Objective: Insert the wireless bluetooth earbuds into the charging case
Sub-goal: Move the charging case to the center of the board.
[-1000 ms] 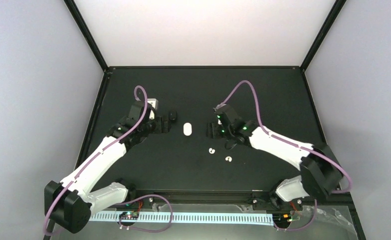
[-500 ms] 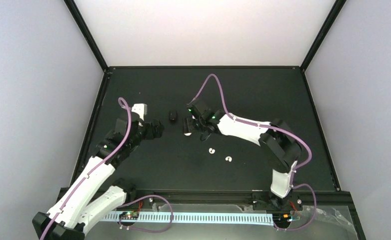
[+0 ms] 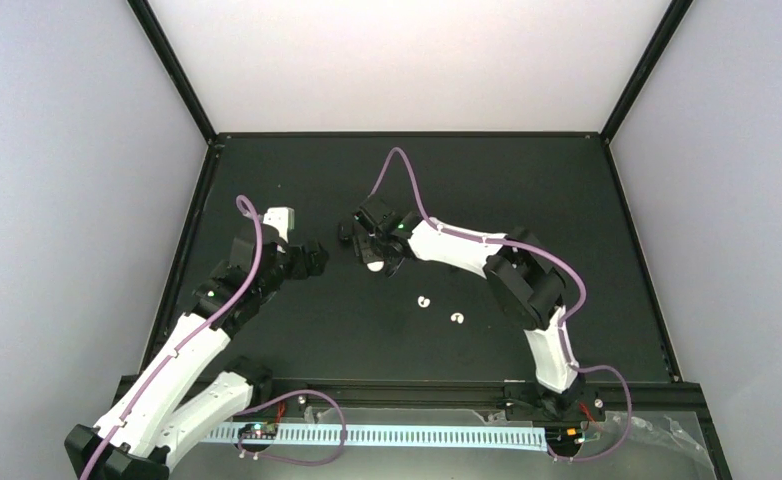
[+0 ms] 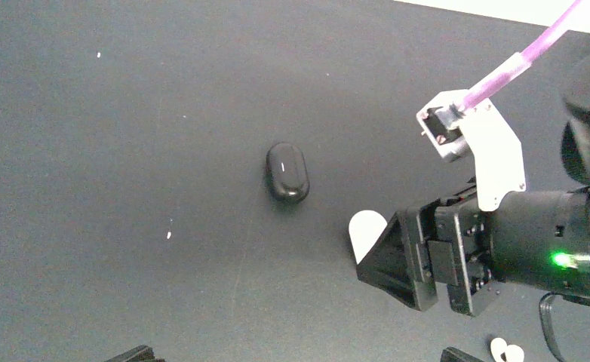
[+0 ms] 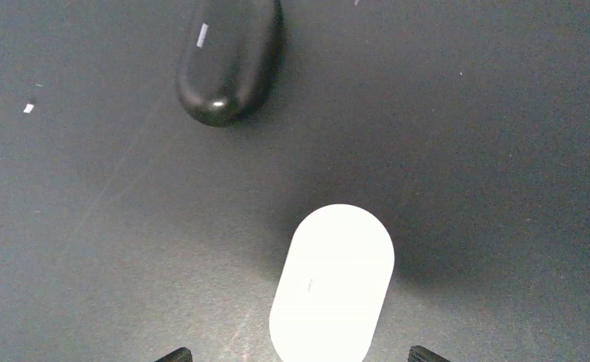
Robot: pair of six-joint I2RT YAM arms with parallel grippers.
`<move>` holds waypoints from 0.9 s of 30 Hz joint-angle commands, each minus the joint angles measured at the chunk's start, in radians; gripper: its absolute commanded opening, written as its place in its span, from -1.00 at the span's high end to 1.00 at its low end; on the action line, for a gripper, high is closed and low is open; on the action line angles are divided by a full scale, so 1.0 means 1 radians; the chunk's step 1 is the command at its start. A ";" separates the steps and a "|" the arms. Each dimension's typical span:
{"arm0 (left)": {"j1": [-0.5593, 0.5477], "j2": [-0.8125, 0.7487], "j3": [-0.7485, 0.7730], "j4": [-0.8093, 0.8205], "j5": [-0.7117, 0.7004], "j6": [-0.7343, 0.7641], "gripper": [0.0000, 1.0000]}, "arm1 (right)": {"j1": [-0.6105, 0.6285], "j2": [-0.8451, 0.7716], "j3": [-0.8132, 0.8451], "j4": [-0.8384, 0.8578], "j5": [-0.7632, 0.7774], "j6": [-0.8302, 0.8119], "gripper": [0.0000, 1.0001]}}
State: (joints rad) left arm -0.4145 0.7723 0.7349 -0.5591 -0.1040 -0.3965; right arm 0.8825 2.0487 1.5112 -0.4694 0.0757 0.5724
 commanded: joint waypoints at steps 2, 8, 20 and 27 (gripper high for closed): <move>-0.001 0.000 0.001 0.021 0.012 0.004 -0.98 | 0.006 0.060 0.064 -0.078 0.053 -0.031 -0.44; -0.001 -0.005 -0.001 0.018 0.009 0.003 -0.98 | 0.005 0.104 0.124 -0.113 0.060 -0.036 -0.35; -0.001 -0.011 -0.004 0.017 0.007 0.002 -0.97 | 0.005 0.168 0.187 -0.147 0.081 -0.016 -0.24; -0.001 -0.010 -0.003 0.019 0.006 0.001 -0.97 | 0.004 0.179 0.188 -0.155 0.073 -0.013 -0.12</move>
State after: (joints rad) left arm -0.4145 0.7719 0.7349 -0.5526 -0.1028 -0.3965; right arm 0.8825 2.2181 1.6886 -0.5945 0.1406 0.5533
